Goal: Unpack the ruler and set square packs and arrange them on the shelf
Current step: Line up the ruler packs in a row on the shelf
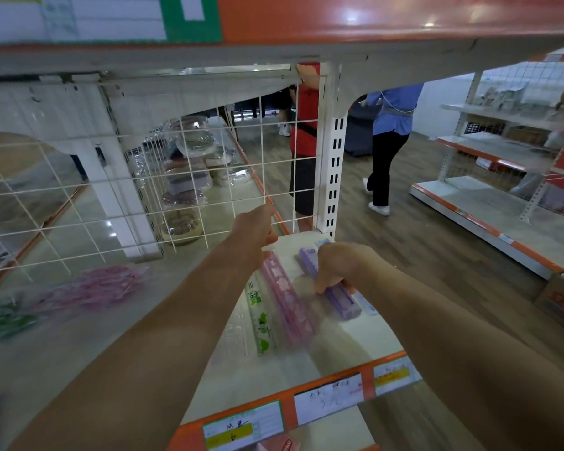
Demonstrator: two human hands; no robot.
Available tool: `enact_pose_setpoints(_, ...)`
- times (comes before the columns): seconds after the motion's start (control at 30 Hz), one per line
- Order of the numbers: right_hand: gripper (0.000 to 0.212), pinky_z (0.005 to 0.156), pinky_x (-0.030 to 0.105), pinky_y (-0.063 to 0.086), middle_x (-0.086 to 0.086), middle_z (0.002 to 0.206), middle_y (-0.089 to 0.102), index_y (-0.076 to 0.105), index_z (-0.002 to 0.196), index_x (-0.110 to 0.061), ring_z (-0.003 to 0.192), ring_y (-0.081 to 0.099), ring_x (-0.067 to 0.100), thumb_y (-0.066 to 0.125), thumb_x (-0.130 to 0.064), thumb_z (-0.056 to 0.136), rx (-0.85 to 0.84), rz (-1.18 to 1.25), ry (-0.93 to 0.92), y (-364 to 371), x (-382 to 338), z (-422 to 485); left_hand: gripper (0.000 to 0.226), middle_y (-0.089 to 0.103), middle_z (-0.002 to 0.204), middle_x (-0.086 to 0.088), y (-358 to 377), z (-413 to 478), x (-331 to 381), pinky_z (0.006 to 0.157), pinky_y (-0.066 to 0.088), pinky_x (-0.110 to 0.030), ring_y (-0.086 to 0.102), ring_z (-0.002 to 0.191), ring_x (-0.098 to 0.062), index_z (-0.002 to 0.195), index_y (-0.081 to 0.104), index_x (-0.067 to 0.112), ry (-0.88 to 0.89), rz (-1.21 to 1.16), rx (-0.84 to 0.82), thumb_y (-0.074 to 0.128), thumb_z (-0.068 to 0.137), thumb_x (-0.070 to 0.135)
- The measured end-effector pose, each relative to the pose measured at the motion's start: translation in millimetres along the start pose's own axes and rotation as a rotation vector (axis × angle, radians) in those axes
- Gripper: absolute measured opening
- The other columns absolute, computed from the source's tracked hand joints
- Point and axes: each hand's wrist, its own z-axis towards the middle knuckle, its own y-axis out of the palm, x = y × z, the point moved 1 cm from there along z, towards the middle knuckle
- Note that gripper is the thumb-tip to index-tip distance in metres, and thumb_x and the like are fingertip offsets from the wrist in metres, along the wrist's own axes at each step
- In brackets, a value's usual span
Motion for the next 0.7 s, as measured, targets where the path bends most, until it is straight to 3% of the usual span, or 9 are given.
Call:
enact_pose_setpoints(0.1, 0.028, 0.08, 0.034, 0.051, 0.012, 0.102, 0.061, 0.048, 0.093, -0.005, 0.091, 0.061, 0.028, 0.061, -0.03, 0.091, -0.024, -0.009, -0.024, -3.0, -1.1, -7.9, 0.016, 0.049, 0.094, -0.006, -4.7, -0.6, 0.3, 0.078, 0.041, -0.038, 0.051, 0.087, -0.02, 0.095, 0.054, 0.012, -0.022, 0.012, -0.004, 0.055, 0.091, 0.028)
enact_pose_setpoints(0.17, 0.029, 0.063, 0.028, 0.048, 0.007, 0.084, 0.058, 0.05, 0.092, -0.006, 0.075, 0.06, 0.024, 0.062, -0.032, 0.09, 0.031, -0.005, -0.028, -7.4, -0.3, -12.4, 0.018, 0.049, 0.096, -0.006, -10.9, 0.1, 0.6, 0.084, 0.04, -0.041, 0.05, 0.09, -0.021, 0.095, 0.053, 0.013, -0.046, 0.017, -0.019, 0.056, 0.09, 0.03)
enact_pose_setpoints(0.23, 0.031, 0.051, 0.022, 0.038, 0.004, 0.07, 0.049, 0.046, 0.073, -0.008, 0.054, 0.046, 0.015, 0.061, -0.029, 0.091, 0.176, 0.039, -0.067, -12.6, -2.8, -10.6, 0.026, 0.051, 0.102, -0.007, -17.0, 1.9, 0.1, 0.084, 0.04, -0.043, 0.051, 0.097, -0.023, 0.105, 0.052, 0.013, -0.072, 0.029, -0.032, 0.057, 0.089, 0.033)
enact_pose_setpoints(0.3, 0.031, 0.053, 0.023, 0.045, 0.003, 0.066, 0.05, 0.043, 0.07, -0.01, 0.051, 0.048, 0.012, 0.06, -0.026, 0.092, 0.248, 0.151, -0.116, -13.3, -12.9, -5.8, 0.033, 0.049, 0.106, -0.008, -20.3, 0.6, -1.1, 0.082, 0.039, -0.045, 0.049, 0.102, -0.025, 0.114, 0.05, 0.012, -0.096, 0.021, -0.049, 0.056, 0.09, 0.034)
enact_pose_setpoints(0.37, 0.027, 0.06, 0.028, 0.054, 0.004, 0.062, 0.055, 0.048, 0.074, -0.007, 0.052, 0.056, 0.016, 0.059, -0.023, 0.092, 0.211, 0.226, -0.125, -8.7, -26.7, -0.7, 0.039, 0.047, 0.106, -0.009, -21.1, -1.5, -3.7, 0.08, 0.04, -0.045, 0.048, 0.099, -0.025, 0.12, 0.048, 0.011, -0.119, 0.015, -0.073, 0.056, 0.09, 0.035)
enact_pose_setpoints(0.5, 0.026, 0.051, 0.021, 0.045, 0.004, 0.06, 0.058, 0.049, 0.075, -0.008, 0.047, 0.055, 0.013, 0.065, -0.024, 0.087, 0.109, 0.21, -0.103, 7.2, -39.8, 8.4, 0.037, 0.046, 0.103, -0.014, -17.4, -9.2, -8.6, 0.06, 0.046, -0.033, 0.052, 0.079, -0.023, 0.118, 0.044, 0.01, -0.164, -0.014, -0.126, 0.052, 0.092, 0.036)
enact_pose_setpoints(0.6, 0.023, 0.062, 0.026, 0.053, 0.01, 0.081, 0.072, 0.058, 0.092, -0.004, 0.063, 0.069, 0.02, 0.069, -0.023, 0.083, 0.058, 0.255, -0.091, 10.3, -38.5, 6.9, 0.033, 0.046, 0.093, -0.014, -12.3, -11.3, -11.7, 0.061, 0.048, -0.031, 0.055, 0.084, -0.027, 0.114, 0.043, 0.013, -0.177, -0.037, -0.146, 0.051, 0.092, 0.036)
enact_pose_setpoints(0.7, 0.027, 0.078, 0.032, 0.056, 0.014, 0.093, 0.072, 0.055, 0.097, -0.004, 0.083, 0.072, 0.025, 0.071, -0.02, 0.082, 0.06, 0.296, -0.094, 9.3, -36.5, 4.2, 0.031, 0.048, 0.092, -0.015, -8.6, -11.6, -15.4, 0.06, 0.047, -0.031, 0.055, 0.085, -0.027, 0.109, 0.043, 0.014, -0.195, 0.0, -0.154, 0.051, 0.091, 0.038)
